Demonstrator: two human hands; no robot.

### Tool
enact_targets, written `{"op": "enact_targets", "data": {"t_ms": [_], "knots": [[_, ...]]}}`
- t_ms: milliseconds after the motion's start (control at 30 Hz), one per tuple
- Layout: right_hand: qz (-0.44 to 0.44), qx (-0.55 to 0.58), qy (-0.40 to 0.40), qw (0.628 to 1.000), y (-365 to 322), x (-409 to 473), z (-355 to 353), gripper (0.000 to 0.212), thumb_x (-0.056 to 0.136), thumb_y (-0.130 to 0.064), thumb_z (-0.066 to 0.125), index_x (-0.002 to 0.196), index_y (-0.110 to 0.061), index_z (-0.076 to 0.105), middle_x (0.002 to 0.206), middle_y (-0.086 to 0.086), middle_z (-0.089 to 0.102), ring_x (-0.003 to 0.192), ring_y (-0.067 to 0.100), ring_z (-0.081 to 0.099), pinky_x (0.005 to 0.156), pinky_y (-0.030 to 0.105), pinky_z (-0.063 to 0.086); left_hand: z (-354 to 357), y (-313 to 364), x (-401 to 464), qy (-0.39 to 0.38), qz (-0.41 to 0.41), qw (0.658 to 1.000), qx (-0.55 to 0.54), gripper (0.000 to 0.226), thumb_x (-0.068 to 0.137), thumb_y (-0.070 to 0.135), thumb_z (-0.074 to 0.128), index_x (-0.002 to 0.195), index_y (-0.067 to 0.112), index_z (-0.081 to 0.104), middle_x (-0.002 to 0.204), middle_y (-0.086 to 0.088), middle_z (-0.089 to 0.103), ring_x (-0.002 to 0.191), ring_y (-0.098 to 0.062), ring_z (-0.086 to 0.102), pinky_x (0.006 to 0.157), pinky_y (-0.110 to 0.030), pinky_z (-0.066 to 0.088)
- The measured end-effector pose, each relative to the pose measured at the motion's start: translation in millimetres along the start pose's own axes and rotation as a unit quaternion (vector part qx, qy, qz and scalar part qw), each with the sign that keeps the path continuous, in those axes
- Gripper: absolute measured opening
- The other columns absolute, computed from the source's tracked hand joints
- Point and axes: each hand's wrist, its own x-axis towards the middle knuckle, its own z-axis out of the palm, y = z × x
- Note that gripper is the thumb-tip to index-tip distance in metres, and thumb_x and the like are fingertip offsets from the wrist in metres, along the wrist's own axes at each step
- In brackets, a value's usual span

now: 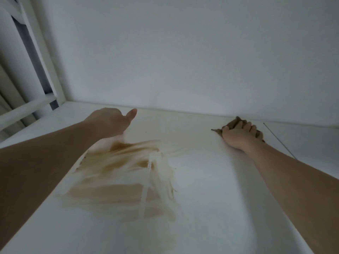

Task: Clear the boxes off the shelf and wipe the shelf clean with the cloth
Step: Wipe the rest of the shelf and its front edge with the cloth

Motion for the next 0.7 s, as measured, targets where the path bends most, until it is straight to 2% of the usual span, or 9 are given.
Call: {"op": "enact_targets", "data": {"t_ms": [133,267,400,467,533,700], "knots": [[0.006,-0.017,-0.015,1.0,-27.1,-0.3,-5.1,0.079,0.098,-0.053,0.018,0.153,-0.002,-0.005,0.161,0.017,-0.007,0.148,0.032,-0.006,0.12,0.048,-0.002,0.8,2.6,-1.2,-0.004,0.012,1.0,0.003,0.086,0.092,0.068,0.01,0.106,0.007,0.068,0.117,-0.011,0.063,0.107,-0.027,0.055,0.088,-0.034,0.035],[-0.069,-0.022,-0.018,0.997,-59.9,-12.2,0.3,0.08,0.097,-0.056,0.018,0.153,-0.003,-0.004,0.161,0.016,-0.005,0.148,0.032,-0.004,0.12,0.048,-0.002,1.6,1.4,-5.1,-0.012,-0.001,1.0,-0.011,0.089,0.089,0.071,0.009,0.115,0.008,0.066,0.127,-0.011,0.059,0.116,-0.029,0.052,0.094,-0.036,0.036],[-0.183,-0.023,-0.033,0.982,-109.3,-35.2,10.4,0.073,0.099,-0.051,0.016,0.154,-0.007,-0.004,0.162,0.011,-0.008,0.149,0.029,-0.007,0.12,0.047,-0.006,3.5,1.1,-10.4,-0.012,-0.006,0.999,-0.034,0.09,0.088,0.073,0.009,0.111,0.008,0.067,0.122,-0.011,0.061,0.108,-0.027,0.054,0.087,-0.035,0.035],[-0.254,-0.022,-0.047,0.966,-131.7,-47.2,15.6,0.068,0.101,-0.049,0.015,0.155,-0.014,-0.004,0.163,0.003,-0.01,0.149,0.024,-0.009,0.12,0.046,-0.007,3.6,-0.1,-13.1,-0.008,-0.014,0.999,-0.041,0.089,0.089,0.072,0.01,0.11,0.008,0.067,0.121,-0.012,0.06,0.103,-0.028,0.053,0.085,-0.035,0.035],[-0.32,-0.024,-0.056,0.945,-144.1,-57.1,19.4,0.063,0.101,-0.048,0.015,0.156,-0.021,0.001,0.163,-0.005,-0.009,0.149,0.019,-0.009,0.12,0.045,-0.007,4.3,-0.9,-16.0,-0.005,-0.025,0.999,-0.047,0.088,0.089,0.071,0.01,0.116,0.007,0.064,0.124,-0.014,0.058,0.106,-0.03,0.053,0.087,-0.036,0.037],[-0.414,-0.043,-0.07,0.907,-118.5,-64.9,16.1,0.063,0.1,-0.055,0.017,0.156,-0.029,0.005,0.162,-0.014,-0.008,0.149,0.012,-0.008,0.121,0.041,-0.003,7.9,1.5,-25.5,-0.004,-0.033,0.999,-0.031,0.087,0.09,0.071,0.008,0.117,0.007,0.061,0.112,-0.012,0.058,0.101,-0.027,0.053,0.092,-0.039,0.041]]}}
